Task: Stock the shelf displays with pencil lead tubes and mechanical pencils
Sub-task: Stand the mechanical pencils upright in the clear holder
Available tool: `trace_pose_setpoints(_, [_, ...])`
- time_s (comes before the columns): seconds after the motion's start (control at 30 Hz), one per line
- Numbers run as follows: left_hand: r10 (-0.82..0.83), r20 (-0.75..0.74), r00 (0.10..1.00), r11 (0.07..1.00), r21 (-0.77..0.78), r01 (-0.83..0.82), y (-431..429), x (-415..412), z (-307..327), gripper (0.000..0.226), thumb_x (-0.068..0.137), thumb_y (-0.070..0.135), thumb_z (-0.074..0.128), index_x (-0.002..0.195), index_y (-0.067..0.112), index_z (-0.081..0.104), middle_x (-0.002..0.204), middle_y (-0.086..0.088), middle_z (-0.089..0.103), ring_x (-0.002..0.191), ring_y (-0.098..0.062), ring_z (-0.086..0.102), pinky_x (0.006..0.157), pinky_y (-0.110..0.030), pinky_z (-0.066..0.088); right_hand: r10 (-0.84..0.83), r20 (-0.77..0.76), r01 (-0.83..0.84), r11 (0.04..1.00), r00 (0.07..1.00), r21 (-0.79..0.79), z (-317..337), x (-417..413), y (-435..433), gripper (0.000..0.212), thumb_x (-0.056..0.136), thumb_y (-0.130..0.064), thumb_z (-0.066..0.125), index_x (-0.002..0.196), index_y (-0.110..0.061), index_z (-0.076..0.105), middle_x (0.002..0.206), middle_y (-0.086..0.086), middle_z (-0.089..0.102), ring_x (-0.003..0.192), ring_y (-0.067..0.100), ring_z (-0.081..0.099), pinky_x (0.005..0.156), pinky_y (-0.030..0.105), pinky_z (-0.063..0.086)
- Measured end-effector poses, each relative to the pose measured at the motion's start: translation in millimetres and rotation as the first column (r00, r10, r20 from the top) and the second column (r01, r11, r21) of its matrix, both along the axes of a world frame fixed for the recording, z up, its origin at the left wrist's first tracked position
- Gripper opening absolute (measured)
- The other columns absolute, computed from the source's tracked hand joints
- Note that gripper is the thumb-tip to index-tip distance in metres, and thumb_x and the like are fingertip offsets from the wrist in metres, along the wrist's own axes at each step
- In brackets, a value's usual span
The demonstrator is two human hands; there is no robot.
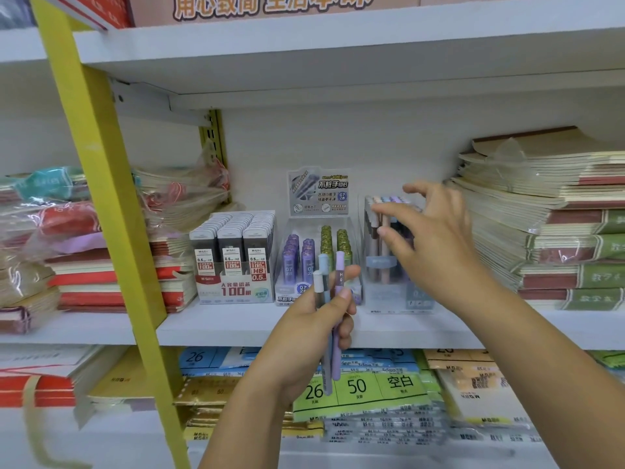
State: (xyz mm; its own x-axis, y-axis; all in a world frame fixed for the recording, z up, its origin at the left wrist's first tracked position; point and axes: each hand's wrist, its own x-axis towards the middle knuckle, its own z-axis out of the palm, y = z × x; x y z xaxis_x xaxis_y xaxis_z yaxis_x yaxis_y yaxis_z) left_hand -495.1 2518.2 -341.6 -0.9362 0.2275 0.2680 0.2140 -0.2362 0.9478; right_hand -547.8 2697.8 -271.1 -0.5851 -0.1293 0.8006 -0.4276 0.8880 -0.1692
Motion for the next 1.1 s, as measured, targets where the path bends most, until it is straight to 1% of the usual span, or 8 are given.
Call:
trace_pose_setpoints(0.13, [0.005,-0.038,0.999,0.998,-0.057,-0.008,2,3,4,0.026,0.104,0.022,0.048,0.123,0.028,0.066,0.08,0.003,0.061,0.062,-0.01,0.047,0.062,-0.022,0.046,0.199,-0.054,-0.203,0.977,0.978,-0.072,5,19,-3,0.027,0.093,-0.031,0.052,0.115,-0.022,0.066,0.112,-0.002,0.055,0.107,0.012,0.042,0.088,0.021,0.032])
trace_pose_setpoints(0.23, [0.013,-0.048,0.999,0.993,-0.118,-0.018,4,4,7,0.024,0.102,0.031,0.051,0.103,0.019,0.071,0.076,0.002,0.062,0.063,-0.011,0.05,0.064,-0.022,0.047,0.499,0.194,-0.472,0.865,0.844,-0.17,8,38,-8,0.018,0.093,-0.027,0.058,0.107,-0.027,0.069,0.092,-0.017,0.061,0.086,-0.006,0.055,0.073,0.003,0.036])
trace_pose_setpoints(0.33, [-0.012,-0.047,0.999,0.985,-0.172,0.004,8,7,11,0.03,0.1,0.039,0.052,0.083,0.023,0.071,0.074,0.002,0.062,0.066,-0.011,0.054,0.067,-0.021,0.048,0.601,0.32,-0.528,0.798,0.732,-0.292,3,46,-10,0.023,0.089,-0.021,0.066,0.108,-0.035,0.066,0.087,-0.016,0.067,0.086,-0.006,0.061,0.074,0.009,0.045])
trace_pose_setpoints(0.43, [-0.037,-0.048,0.998,0.991,-0.13,0.031,13,9,12,0.024,0.092,0.043,0.055,0.094,0.03,0.076,0.083,0.0,0.07,0.076,-0.011,0.064,0.075,-0.023,0.055,0.731,0.206,-0.546,0.639,0.651,-0.543,10,48,-5,0.023,0.087,-0.008,0.067,0.102,-0.025,0.068,0.086,-0.002,0.071,0.079,0.007,0.069,0.069,0.019,0.054])
trace_pose_setpoints(0.6, [-0.024,-0.008,1.0,0.996,-0.09,0.023,11,7,7,0.022,0.1,0.033,0.052,0.111,0.032,0.071,0.092,-0.006,0.074,0.083,-0.02,0.072,0.078,-0.037,0.061,0.627,-0.211,-0.594,0.497,0.75,-0.633,35,48,21,0.023,0.089,-0.011,0.065,0.099,-0.03,0.058,0.09,0.002,0.072,0.084,0.014,0.071,0.064,0.02,0.054])
trace_pose_setpoints(0.77, [0.052,-0.02,0.998,0.981,-0.184,-0.055,11,4,4,0.022,0.104,0.033,0.048,0.114,0.034,0.068,0.072,0.003,0.06,0.05,-0.01,0.039,0.048,-0.021,0.04,0.442,-0.354,-0.565,0.679,0.824,-0.468,39,44,33,0.021,0.092,-0.015,0.064,0.102,-0.031,0.056,0.096,-0.002,0.067,0.09,0.012,0.067,0.074,0.026,0.055])
trace_pose_setpoints(0.93, [0.058,-0.005,0.998,0.983,-0.177,-0.057,12,1,3,0.02,0.103,0.035,0.049,0.112,0.036,0.067,0.068,0.007,0.054,0.049,-0.008,0.033,0.046,-0.019,0.032,0.354,-0.196,-0.399,0.872,0.914,-0.285,24,32,29,0.021,0.09,-0.012,0.064,0.103,-0.026,0.054,0.088,-0.012,0.062,0.081,0.003,0.062,0.071,0.019,0.052])
trace_pose_setpoints(1.1, [0.07,-0.009,0.997,0.978,-0.197,-0.071,11,-1,1,0.019,0.103,0.034,0.05,0.109,0.039,0.068,0.07,0.008,0.056,0.05,-0.008,0.033,0.046,-0.018,0.034,0.341,-0.085,-0.351,0.894,0.936,-0.28,19,23,32,0.021,0.089,-0.017,0.066,0.096,-0.032,0.055,0.081,-0.02,0.06,0.078,-0.002,0.059,0.064,0.008,0.044])
